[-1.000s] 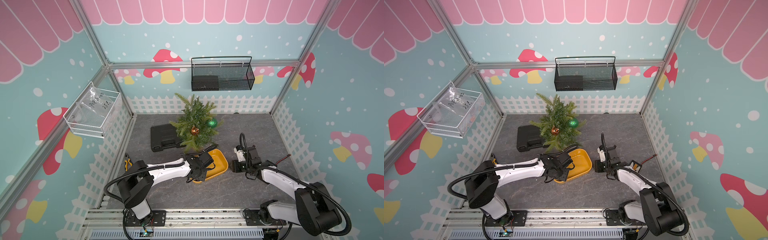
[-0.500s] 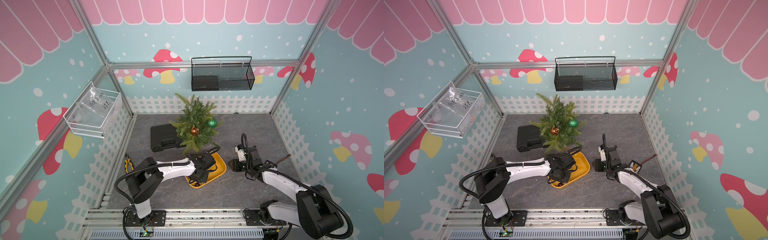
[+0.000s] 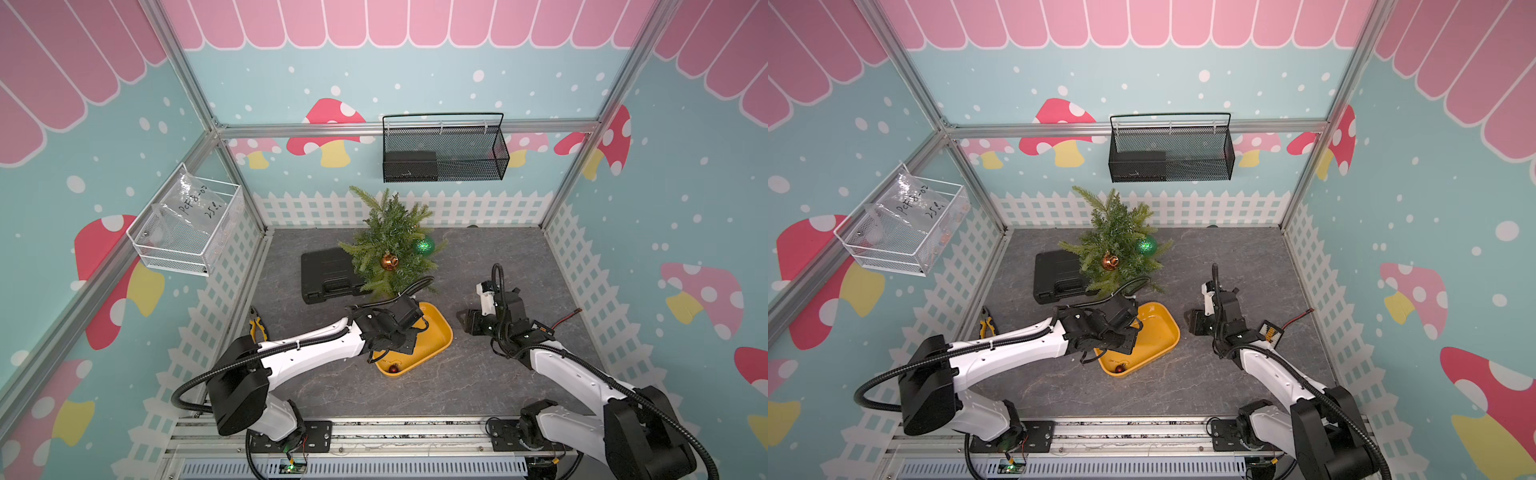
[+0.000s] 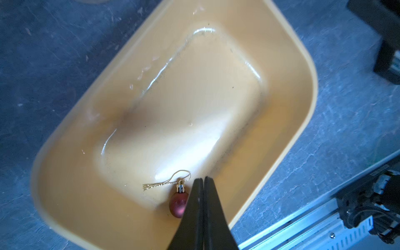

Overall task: Decorate the small christmas tree with ornaments
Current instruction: Pick up the container from the center of the board.

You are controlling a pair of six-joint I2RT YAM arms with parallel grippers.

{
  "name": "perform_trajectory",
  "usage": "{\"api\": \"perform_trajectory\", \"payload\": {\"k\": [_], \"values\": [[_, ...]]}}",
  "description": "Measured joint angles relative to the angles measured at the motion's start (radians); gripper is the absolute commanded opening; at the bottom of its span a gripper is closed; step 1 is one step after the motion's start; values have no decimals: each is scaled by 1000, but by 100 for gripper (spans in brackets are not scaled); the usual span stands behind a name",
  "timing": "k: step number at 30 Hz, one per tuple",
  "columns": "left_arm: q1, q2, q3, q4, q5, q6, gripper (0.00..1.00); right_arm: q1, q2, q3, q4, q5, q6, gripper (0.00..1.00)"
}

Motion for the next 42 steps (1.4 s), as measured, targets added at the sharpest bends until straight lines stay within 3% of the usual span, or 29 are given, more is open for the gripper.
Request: {"api": "perform_trajectory", "payload": {"k": [1,5,7,14,18,24,29,37,42], "values": [[0,-14,-7,2,-4,-1,0,2,0,0,6,2,1,68],[0,-57,-61,13,-24,-24,19,35,24,5,3,23,-4,69],[0,-92,-101,13,-33,-40,24,69,47,16,-3,32,-11,69],[0,-219,-168,14,-73,-83,27,144,158,63,1,53,-23,65],[0,-225,-168,18,-81,-88,27,180,233,95,4,69,-26,55],[0,-221,-168,23,-82,-88,27,214,267,109,5,113,-39,32],[0,-219,-168,31,-82,-87,27,224,219,102,-4,182,-56,0],[0,-203,-168,61,-67,-82,29,235,72,78,-29,353,-99,0],[0,-201,-168,112,-32,-76,38,259,-117,-6,-20,488,-126,0]]}}
